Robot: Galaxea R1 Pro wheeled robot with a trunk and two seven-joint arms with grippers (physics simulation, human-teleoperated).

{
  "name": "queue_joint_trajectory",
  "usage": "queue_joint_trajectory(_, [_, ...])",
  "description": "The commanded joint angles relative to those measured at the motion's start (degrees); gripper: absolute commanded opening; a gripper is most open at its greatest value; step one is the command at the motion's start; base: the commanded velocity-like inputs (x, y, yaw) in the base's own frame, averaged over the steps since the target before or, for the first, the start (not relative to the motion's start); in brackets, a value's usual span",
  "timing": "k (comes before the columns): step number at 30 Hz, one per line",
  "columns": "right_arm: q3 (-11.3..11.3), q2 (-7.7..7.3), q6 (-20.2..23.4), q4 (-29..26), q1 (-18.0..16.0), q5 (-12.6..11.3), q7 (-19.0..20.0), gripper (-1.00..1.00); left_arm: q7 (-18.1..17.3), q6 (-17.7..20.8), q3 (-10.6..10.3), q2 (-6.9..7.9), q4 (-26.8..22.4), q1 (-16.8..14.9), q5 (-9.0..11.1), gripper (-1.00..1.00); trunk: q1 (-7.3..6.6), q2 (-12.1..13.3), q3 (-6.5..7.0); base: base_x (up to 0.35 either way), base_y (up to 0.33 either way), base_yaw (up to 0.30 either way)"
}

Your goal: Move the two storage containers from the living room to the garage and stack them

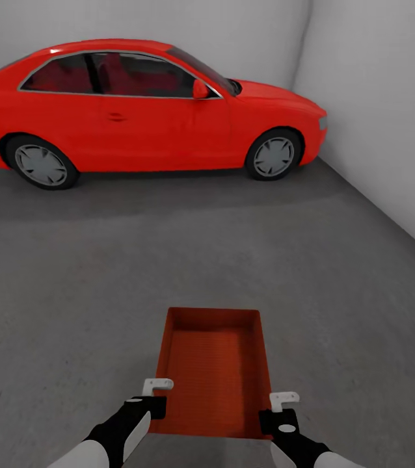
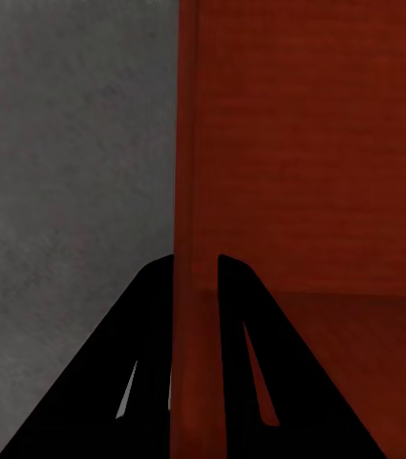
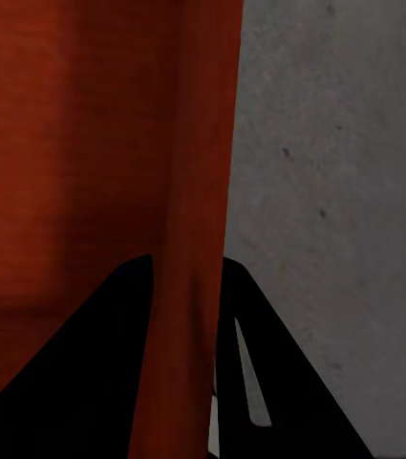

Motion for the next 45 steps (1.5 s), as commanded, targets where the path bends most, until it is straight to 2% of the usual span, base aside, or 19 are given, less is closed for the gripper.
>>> queue_joint_trajectory(1, [0.0, -1.10, 0.8, -0.1, 0.0, -1.8, -0.1, -1.00, 0.4, 0.1, -2.5, 0.13, -0.3, 0.0, 0.7, -1.00, 0.03, -0.1, -0.09, 0.000, 0.000, -0.248])
queue_joint_trajectory(45, [0.0, -1.11, 0.8, -0.1, 0.0, -1.8, -0.1, -1.00, 0.4, 0.6, -2.5, 0.13, -0.3, 0.0, 0.7, -1.00, 0.03, -0.1, -0.09, 0.000, 0.000, -0.248])
